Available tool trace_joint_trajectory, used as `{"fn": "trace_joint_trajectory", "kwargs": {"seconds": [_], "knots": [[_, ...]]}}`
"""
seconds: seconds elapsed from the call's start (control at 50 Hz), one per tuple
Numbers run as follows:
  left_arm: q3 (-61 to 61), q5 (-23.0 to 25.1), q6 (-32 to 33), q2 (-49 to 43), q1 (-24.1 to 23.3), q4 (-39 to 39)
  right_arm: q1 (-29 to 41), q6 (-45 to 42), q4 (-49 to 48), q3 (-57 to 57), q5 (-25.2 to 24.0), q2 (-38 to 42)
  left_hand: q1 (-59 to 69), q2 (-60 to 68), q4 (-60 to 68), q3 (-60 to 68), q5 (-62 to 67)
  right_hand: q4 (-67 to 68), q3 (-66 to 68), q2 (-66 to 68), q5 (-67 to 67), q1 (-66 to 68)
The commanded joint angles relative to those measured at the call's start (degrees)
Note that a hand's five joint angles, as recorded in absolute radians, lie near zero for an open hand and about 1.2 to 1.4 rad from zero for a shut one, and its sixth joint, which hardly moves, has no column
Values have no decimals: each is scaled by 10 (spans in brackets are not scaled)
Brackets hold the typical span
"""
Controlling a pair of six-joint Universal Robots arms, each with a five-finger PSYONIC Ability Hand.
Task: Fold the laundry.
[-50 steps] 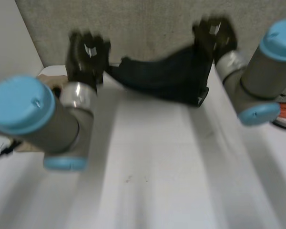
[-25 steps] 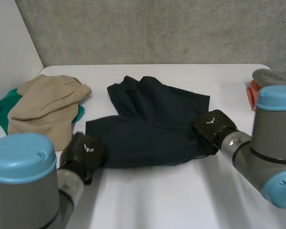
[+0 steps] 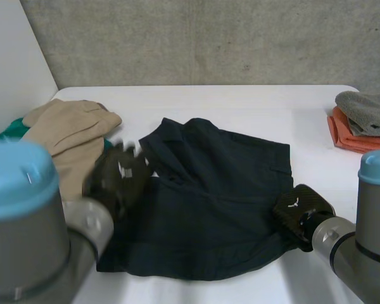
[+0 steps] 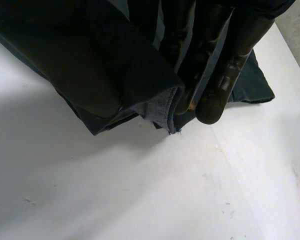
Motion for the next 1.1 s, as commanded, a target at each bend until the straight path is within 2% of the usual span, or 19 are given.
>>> {"fn": "trace_joint_trajectory", "kwargs": {"seconds": [0.02, 0.06, 0.1, 0.22, 0.28, 0.34, 0.42, 0.46, 0.48, 0.5, 0.52, 0.54, 0.6, 0.68, 0.78, 0.96, 1.02, 1.04, 1.1], "knots": [[116, 187, 0, -105, 97, 97, 0, 11, -31, 28, -5, 2, 46, 39, 39, 35, 30, 116, 122, 119, 137, 194], [168, 240, 1, -161, 117, 108, 1, 24, -41, 30, -6, 3, 112, 104, 104, 100, 95, 116, 122, 119, 137, 194], [204, 264, 0, -201, 127, 107, 2, 32, -46, 32, -6, 6, 125, 118, 118, 114, 109, 116, 122, 119, 137, 194], [348, 286, 2, -357, 148, 102, 7, 45, -48, 33, -6, 8, 149, 142, 141, 138, 133, 116, 122, 119, 137, 194], [388, 298, 2, -403, 149, 102, 7, 45, -54, 34, -5, 8, 156, 148, 148, 144, 140, 116, 122, 119, 137, 194], [429, 308, 1, -453, 152, 99, 6, 45, -60, 36, -3, 8, 231, 224, 224, 220, 215, 116, 122, 119, 137, 194], [442, 309, 1, -476, 153, 84, 1, 45, -65, 40, -3, 9, 371, 363, 363, 359, 354, 116, 122, 119, 137, 194], [440, 306, 0, -475, 153, 81, 0, 45, -65, 41, -3, 9, 602, 595, 595, 591, 586, 116, 122, 119, 137, 194], [439, 304, 0, -473, 153, 81, 0, 45, -65, 41, -3, 8, 680, 672, 672, 668, 664, 116, 122, 119, 137, 194], [436, 292, 0, -469, 153, 81, 0, 45, -66, 41, -4, 8, 690, 683, 683, 679, 674, 116, 122, 119, 137, 194], [433, 280, 0, -466, 153, 81, 0, 45, -67, 41, -3, 8, 690, 683, 683, 679, 674, 116, 122, 119, 137, 194], [424, 241, 1, -455, 153, 81, 0, 45, -68, 41, -3, 8, 690, 683, 683, 679, 674, 116, 122, 119, 137, 194], [393, 168, 6, -419, 153, 82, 1, 45, -70, 41, -2, 8, 690, 683, 683, 679, 674, 116, 122, 119, 137, 194], [339, 120, 30, -383, 152, 83, 4, 46, -69, 41, 0, 8, 690, 683, 683, 679, 674, 116, 122, 119, 137, 194], [296, 97, 69, -364, 144, 83, 7, 62, -69, 41, 1, 8, 690, 683, 683, 679, 674, 116, 122, 119, 137, 194], [290, 49, 68, -367, 132, 84, 7, 85, -66, 40, -1, 8, 690, 683, 683, 679, 674, 116, 122, 119, 137, 194], [286, 46, 71, -363, 125, 83, 7, 86, -65, 40, -2, 7, 176, 168, 168, 164, 160, 116, 122, 119, 137, 194], [286, 44, 72, -362, 122, 83, 7, 87, -66, 40, -1, 7, 108, 100, 100, 96, 91, 116, 122, 119, 137, 194], [270, 33, 68, -340, 112, 79, 4, 88, -68, 39, -1, 7, 109, 101, 101, 97, 92, 116, 122, 119, 137, 194]]}}
